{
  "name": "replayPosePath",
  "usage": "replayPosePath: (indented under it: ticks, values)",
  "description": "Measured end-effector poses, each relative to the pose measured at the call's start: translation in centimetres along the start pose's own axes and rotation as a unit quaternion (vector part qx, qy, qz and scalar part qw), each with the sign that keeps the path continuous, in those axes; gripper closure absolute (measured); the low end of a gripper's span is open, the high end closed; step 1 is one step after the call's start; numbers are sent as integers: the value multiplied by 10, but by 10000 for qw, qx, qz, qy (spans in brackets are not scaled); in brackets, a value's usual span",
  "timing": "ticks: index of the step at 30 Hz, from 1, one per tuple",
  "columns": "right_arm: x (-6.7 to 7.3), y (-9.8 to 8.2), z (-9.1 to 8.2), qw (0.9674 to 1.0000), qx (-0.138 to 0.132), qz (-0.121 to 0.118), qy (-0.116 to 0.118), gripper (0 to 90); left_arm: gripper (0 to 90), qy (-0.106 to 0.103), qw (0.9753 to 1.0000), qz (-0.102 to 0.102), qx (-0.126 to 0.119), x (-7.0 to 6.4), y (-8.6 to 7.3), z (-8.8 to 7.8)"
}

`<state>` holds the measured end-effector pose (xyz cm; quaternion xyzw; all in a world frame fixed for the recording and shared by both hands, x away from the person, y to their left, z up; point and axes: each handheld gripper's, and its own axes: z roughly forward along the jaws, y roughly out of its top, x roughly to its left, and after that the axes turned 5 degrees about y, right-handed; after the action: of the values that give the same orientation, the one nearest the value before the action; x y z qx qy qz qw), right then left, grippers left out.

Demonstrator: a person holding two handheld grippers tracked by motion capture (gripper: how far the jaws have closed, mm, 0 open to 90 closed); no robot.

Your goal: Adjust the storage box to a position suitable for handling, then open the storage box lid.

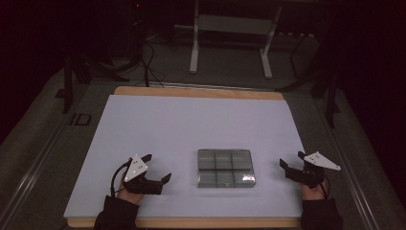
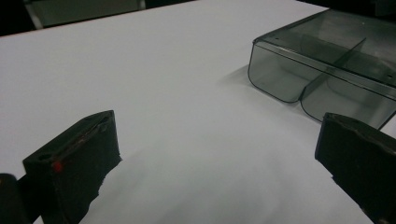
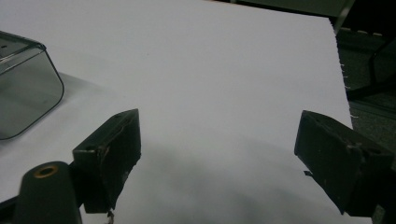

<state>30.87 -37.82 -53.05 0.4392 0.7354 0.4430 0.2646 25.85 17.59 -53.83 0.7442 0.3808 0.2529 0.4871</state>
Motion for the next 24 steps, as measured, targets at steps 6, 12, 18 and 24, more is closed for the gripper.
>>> replayPosePath:
  ticks: [6, 12, 18, 24]
  values:
    - [0, 0, 0, 10000, -8, -2, 8, 142, 10, -59, 10000, 17, 79, 0, 1, 1]
    - [0, 0, 0, 10000, -8, 3, 29, 142, 10, -115, 9999, -6, 109, 1, 1, 2]
    - [0, 2, 2, 9999, 130, -2, -9, 135, 9, -453, 9974, 64, 560, 1, 5, 11]
    - [-1, 4, 6, 9994, 330, -31, 103, 141, 49, -642, 9951, 123, 746, -3, 9, 17]
